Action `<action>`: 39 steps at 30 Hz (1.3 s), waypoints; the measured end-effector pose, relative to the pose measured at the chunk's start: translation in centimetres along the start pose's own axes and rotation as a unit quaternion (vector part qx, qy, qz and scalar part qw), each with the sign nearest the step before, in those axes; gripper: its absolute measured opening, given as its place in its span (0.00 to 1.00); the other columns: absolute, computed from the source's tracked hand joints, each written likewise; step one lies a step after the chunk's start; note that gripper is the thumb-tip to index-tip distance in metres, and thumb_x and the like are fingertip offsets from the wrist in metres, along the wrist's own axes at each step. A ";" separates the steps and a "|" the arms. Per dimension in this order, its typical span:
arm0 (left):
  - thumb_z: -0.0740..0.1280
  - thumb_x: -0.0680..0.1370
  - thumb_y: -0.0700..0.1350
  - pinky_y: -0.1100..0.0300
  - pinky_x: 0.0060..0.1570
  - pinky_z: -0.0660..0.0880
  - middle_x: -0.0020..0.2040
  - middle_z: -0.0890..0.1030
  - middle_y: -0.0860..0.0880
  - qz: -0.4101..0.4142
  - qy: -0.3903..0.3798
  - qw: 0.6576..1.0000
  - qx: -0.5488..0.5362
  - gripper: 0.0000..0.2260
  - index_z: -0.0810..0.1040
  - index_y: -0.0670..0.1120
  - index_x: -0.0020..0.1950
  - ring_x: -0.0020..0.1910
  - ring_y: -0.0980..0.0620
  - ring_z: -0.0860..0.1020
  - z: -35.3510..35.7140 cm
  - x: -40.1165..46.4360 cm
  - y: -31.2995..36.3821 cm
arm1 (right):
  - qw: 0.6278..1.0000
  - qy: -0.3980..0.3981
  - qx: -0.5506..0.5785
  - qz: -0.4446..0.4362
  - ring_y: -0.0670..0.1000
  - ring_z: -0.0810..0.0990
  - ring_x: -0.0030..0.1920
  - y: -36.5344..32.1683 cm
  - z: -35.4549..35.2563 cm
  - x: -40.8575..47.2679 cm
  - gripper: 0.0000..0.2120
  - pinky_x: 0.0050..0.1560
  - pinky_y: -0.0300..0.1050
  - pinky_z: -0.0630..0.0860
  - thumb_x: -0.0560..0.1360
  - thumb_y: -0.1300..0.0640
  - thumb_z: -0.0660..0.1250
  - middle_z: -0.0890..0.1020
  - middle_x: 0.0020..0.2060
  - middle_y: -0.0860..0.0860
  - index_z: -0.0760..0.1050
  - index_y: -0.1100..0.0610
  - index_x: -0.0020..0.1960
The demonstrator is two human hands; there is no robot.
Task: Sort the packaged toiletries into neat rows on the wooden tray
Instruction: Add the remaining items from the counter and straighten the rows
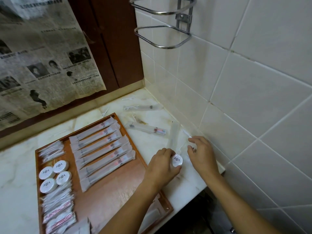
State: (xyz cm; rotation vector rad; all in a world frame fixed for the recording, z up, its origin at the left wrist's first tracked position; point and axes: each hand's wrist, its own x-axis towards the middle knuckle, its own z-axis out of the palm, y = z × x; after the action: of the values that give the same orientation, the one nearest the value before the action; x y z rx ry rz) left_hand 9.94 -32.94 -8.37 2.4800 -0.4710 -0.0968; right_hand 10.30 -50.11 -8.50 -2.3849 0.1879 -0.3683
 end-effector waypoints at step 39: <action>0.70 0.73 0.59 0.64 0.45 0.72 0.53 0.75 0.58 -0.258 0.269 0.928 -0.012 0.15 0.75 0.55 0.55 0.50 0.60 0.74 -17.4 -22.1 -19.3 | 0.961 -0.162 0.201 -0.098 0.41 0.77 0.46 -23.3 19.8 -13.8 0.04 0.42 0.36 0.74 0.81 0.56 0.61 0.78 0.45 0.43 0.75 0.51 0.52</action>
State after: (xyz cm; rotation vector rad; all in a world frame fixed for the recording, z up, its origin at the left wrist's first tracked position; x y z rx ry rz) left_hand -1.62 -0.92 -6.22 2.4064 0.4143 0.3595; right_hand 4.24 -17.21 -9.86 -2.0254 -0.2546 -0.0881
